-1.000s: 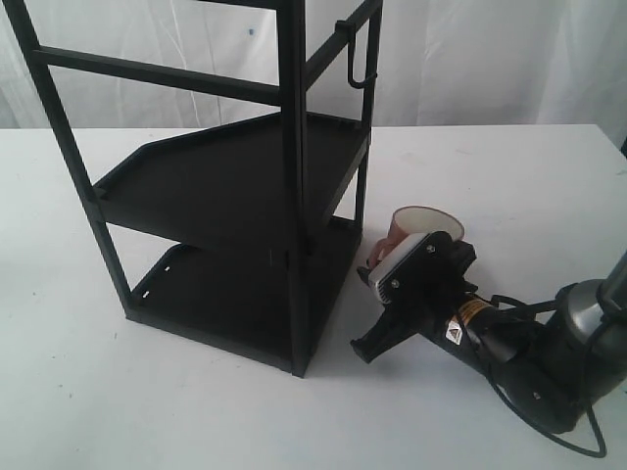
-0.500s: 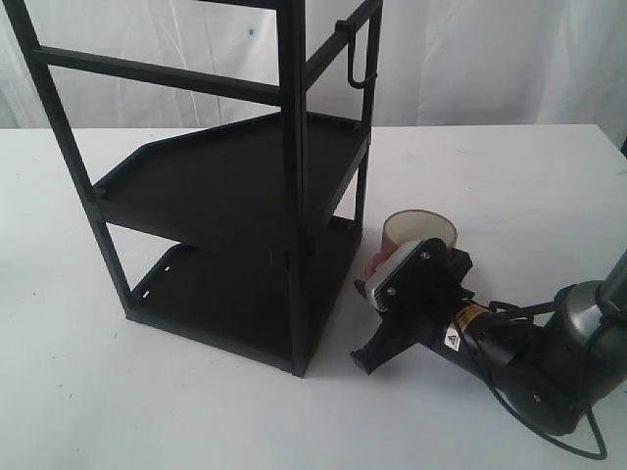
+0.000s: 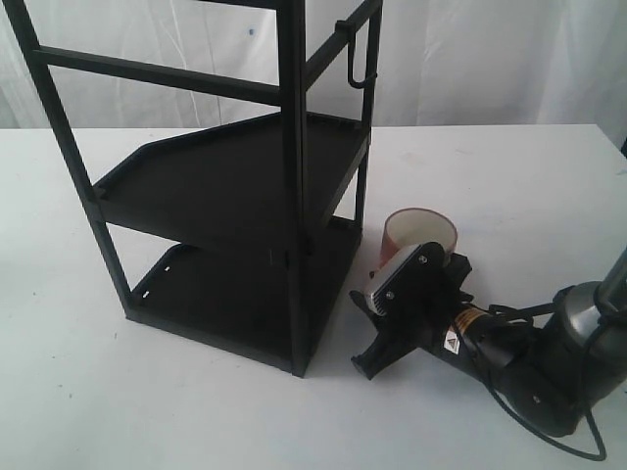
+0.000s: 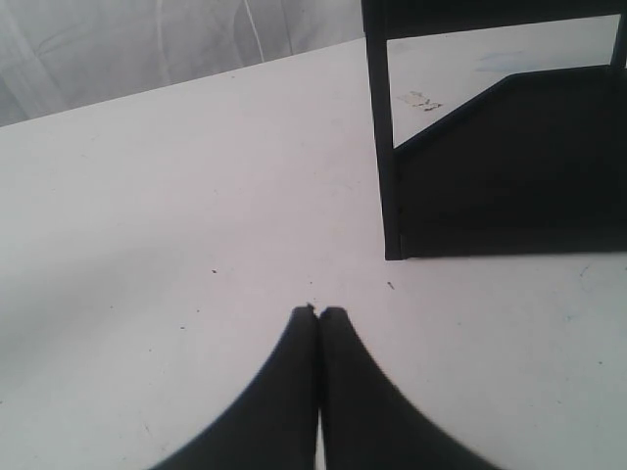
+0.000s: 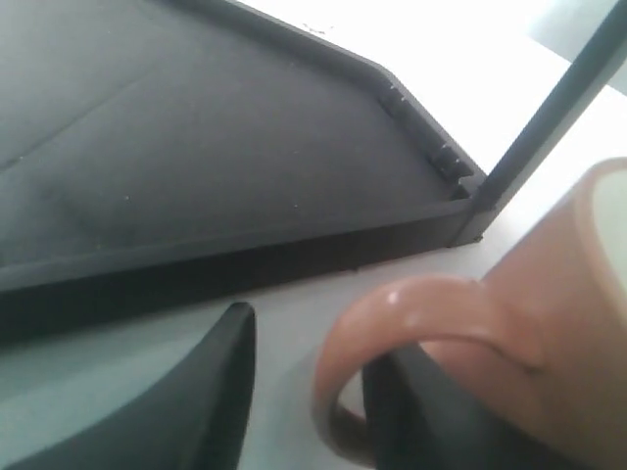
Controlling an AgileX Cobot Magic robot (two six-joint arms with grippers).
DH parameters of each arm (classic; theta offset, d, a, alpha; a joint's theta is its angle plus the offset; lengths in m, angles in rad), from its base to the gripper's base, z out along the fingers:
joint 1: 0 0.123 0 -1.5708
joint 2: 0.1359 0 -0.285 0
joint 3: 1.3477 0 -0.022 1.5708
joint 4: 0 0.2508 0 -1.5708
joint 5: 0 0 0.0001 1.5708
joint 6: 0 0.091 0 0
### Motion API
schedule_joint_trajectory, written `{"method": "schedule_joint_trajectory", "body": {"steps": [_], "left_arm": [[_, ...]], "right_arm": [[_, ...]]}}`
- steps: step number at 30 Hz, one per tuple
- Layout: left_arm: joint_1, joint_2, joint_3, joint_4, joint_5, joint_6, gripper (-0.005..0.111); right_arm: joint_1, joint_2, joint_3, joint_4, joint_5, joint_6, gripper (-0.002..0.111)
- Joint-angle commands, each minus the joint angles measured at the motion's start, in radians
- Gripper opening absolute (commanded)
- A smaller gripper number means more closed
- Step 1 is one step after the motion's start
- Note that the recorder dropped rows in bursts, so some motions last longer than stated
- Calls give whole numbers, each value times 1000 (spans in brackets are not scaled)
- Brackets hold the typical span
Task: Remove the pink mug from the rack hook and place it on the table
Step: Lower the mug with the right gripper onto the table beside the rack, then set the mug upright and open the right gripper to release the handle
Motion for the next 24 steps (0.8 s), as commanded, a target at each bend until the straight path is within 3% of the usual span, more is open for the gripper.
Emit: {"method": "schedule_joint_trajectory", "body": {"steps": [1,24], "left_arm": [[2,-5,3,-2,1,-10,0],[2,-5,3,-2,1,-10,0]], "right_arm": [[-1,3,6,-1,14,-1,40],[-1,3,6,-1,20,10,59]]}}
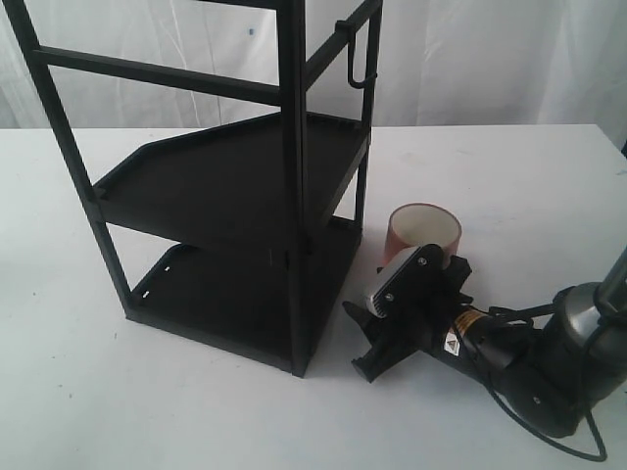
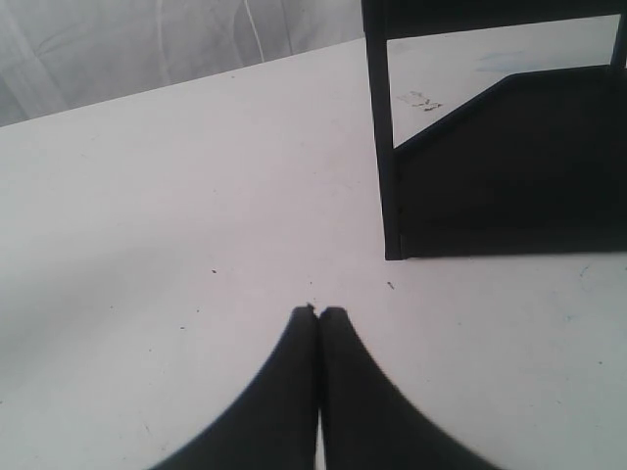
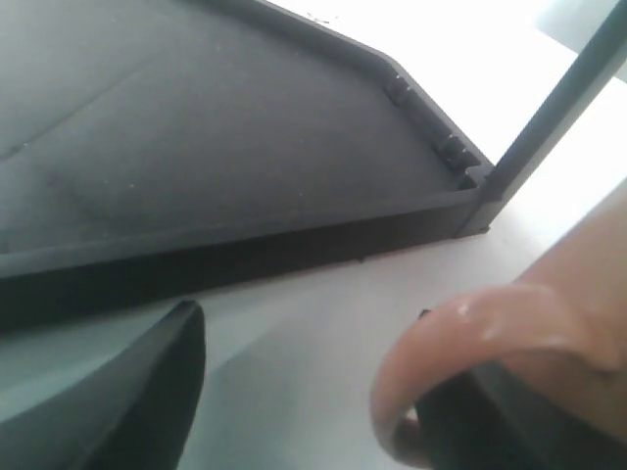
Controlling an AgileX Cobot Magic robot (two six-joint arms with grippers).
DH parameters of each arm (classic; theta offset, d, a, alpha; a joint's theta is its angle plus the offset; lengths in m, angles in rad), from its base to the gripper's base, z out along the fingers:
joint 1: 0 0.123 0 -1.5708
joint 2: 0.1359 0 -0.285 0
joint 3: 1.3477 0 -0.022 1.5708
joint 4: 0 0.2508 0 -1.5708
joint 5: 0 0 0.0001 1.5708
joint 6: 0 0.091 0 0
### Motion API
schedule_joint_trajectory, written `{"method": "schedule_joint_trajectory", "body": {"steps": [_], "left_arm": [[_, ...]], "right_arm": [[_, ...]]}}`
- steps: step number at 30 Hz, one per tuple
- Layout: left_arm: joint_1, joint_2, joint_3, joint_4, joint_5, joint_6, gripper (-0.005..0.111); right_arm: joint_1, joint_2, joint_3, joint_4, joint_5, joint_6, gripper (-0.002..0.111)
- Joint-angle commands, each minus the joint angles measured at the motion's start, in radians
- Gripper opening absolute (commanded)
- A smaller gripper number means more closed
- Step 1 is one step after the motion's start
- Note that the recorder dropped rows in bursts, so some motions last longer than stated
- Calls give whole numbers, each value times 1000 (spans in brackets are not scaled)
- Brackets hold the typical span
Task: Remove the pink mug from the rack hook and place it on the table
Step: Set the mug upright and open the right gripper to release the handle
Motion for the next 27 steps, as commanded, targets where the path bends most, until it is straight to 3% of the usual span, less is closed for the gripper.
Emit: {"method": "schedule_joint_trajectory", "body": {"steps": [1,27], "left_arm": [[2,-5,3,-2,1,-10,0],[2,-5,3,-2,1,-10,0]], "right_arm": [[-1,2,6,2,11,10,59],[-1,-32,70,99,-86,-59,59]]}}
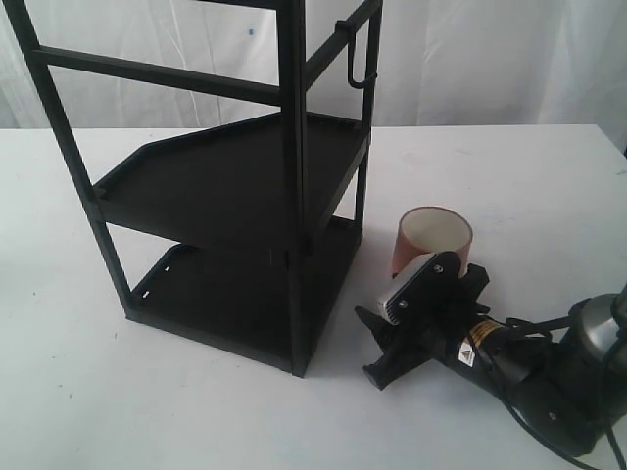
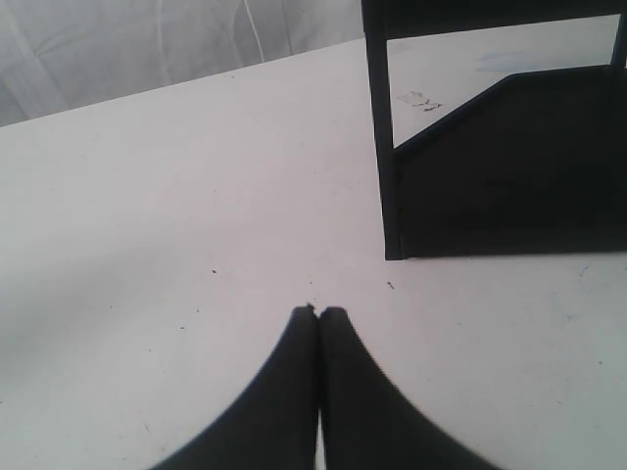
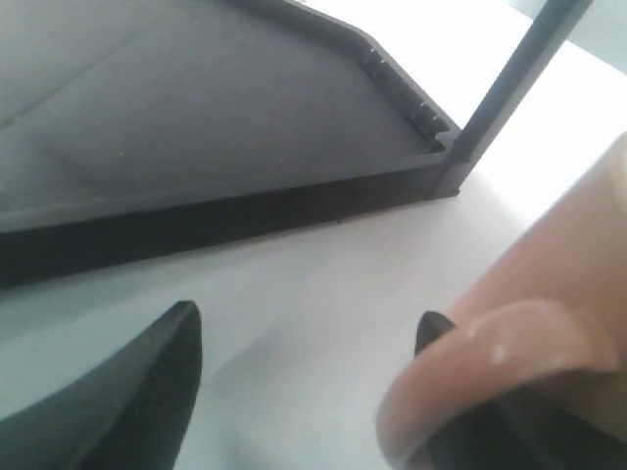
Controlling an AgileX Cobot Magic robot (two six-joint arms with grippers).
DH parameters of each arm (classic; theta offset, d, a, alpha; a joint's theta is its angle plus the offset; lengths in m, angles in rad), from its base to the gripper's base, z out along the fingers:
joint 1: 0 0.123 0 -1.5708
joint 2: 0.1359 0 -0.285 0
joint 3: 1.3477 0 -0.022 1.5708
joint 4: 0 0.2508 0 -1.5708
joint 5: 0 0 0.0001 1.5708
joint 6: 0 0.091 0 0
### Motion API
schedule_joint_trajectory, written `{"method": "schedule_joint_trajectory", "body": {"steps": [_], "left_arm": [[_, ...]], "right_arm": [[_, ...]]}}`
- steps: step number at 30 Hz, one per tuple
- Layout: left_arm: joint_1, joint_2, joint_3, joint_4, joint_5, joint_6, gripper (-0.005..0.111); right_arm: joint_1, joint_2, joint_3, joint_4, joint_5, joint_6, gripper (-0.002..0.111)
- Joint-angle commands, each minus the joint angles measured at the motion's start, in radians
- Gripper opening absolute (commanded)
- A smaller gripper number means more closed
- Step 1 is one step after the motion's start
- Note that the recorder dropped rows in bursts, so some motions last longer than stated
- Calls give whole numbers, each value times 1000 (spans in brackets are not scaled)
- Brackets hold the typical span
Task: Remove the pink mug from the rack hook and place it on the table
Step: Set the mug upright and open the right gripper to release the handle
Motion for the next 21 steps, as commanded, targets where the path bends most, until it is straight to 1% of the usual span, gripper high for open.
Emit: {"method": "schedule_joint_trajectory", "body": {"steps": [1,4,8,11,21], "left_arm": [[2,-5,3,-2,1,-10,0],[2,-5,3,-2,1,-10,0],[2,-5,3,-2,1,-10,0],[2,-5,3,-2,1,-10,0],[2,-5,3,-2,1,-10,0]], "right_arm": [[-1,-6,3,69,-64,-47,59],[1,-23,30,63,-43,-7,59],[1,-23,33,110,-60,-11,59],[1,-25,35,103,-59,22,59],[1,-27,56,110,-57,23,59]]}}
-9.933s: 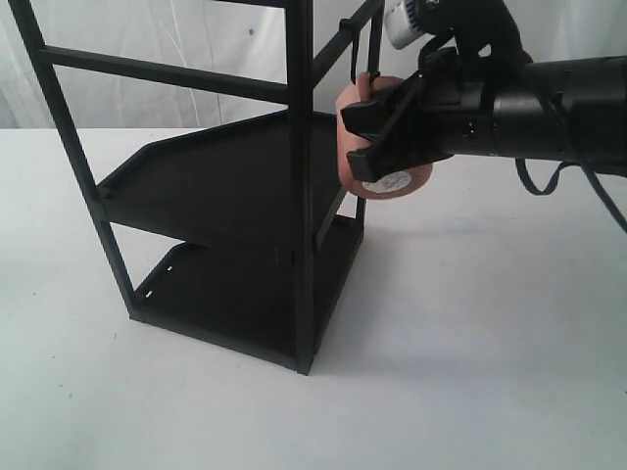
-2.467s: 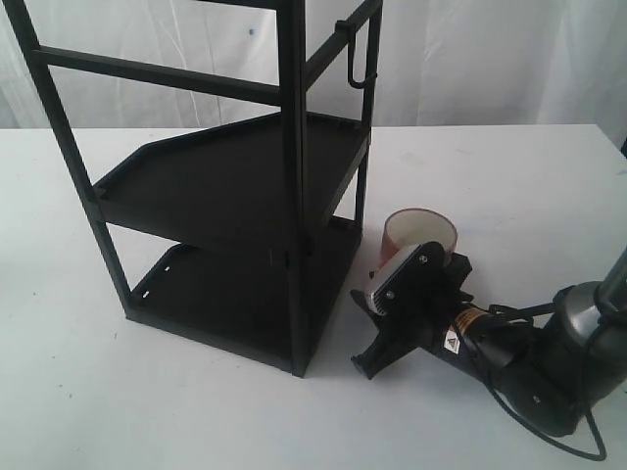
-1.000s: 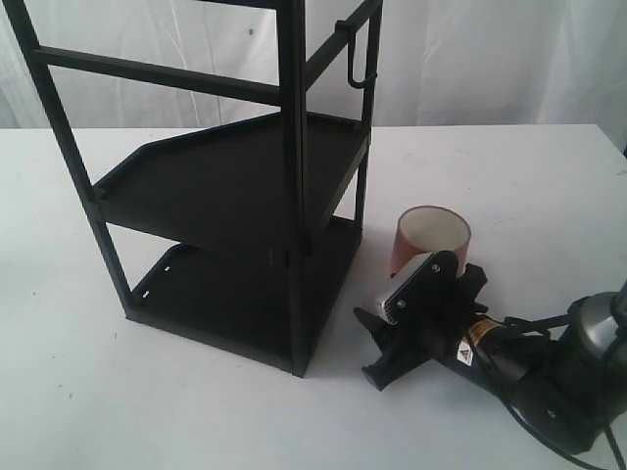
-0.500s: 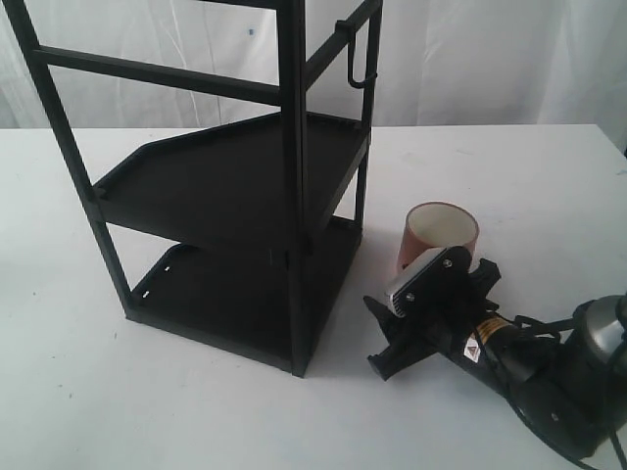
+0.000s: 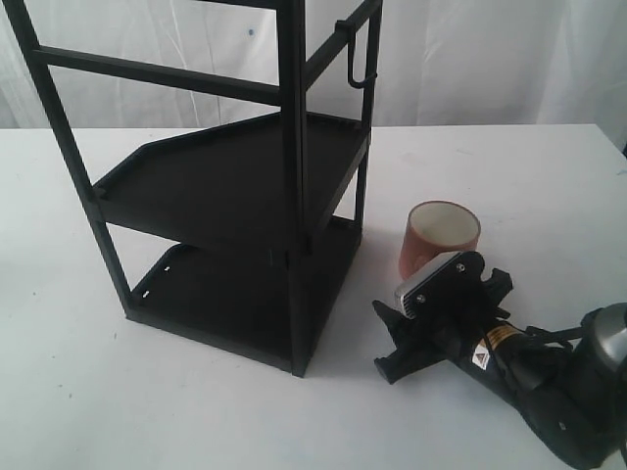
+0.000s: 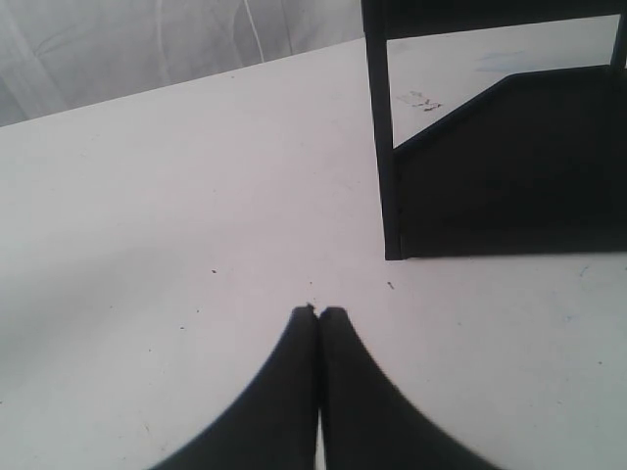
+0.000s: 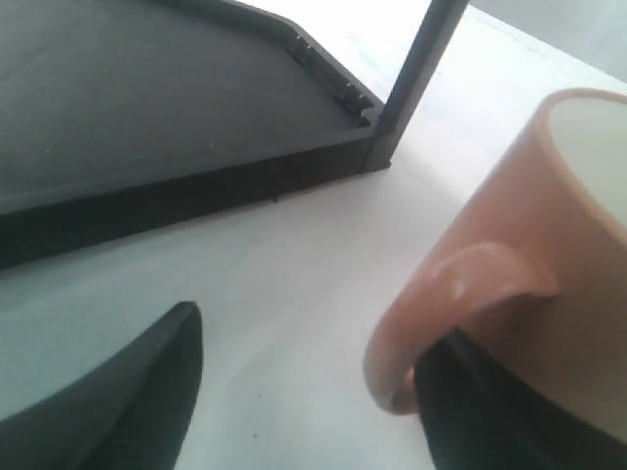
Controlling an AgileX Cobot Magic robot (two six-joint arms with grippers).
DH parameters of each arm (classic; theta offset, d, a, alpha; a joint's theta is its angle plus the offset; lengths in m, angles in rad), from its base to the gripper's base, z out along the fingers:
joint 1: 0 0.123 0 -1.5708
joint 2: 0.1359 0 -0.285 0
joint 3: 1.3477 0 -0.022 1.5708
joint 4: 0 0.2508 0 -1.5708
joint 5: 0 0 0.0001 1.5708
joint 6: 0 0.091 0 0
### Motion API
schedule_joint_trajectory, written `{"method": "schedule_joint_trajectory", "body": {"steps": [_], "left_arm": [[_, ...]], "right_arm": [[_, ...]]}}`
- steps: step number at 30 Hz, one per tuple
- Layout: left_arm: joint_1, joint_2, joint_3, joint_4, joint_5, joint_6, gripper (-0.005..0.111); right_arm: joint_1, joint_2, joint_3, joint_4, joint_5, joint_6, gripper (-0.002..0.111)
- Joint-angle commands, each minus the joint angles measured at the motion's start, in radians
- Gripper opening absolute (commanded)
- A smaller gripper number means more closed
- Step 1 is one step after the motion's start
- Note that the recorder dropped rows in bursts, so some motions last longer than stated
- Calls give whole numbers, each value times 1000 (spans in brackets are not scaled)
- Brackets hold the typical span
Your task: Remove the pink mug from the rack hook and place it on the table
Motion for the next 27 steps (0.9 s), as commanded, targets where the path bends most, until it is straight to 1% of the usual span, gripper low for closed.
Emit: {"method": "schedule_joint_trajectory", "body": {"steps": [1,8,10,20,23,27], "left_arm": [[2,-5,3,-2,1,-10,0],[2,-5,3,-2,1,-10,0],[2,-5,3,-2,1,-10,0],[2,-5,3,-2,1,-10,0],[2,-5,3,-2,1,-10,0],[2,-5,3,-2,1,-10,0]], "right_arm": [[0,-9,7,5,-9,6,59],[0,-47,83,112,-49,-2,59],[0,-47,115,116,-104,-2,59],[0,-51,202,170,-104,-2,59],[0,-96,228,192,-104,2,59],[0,-164,238,213,-104,77,59]]}}
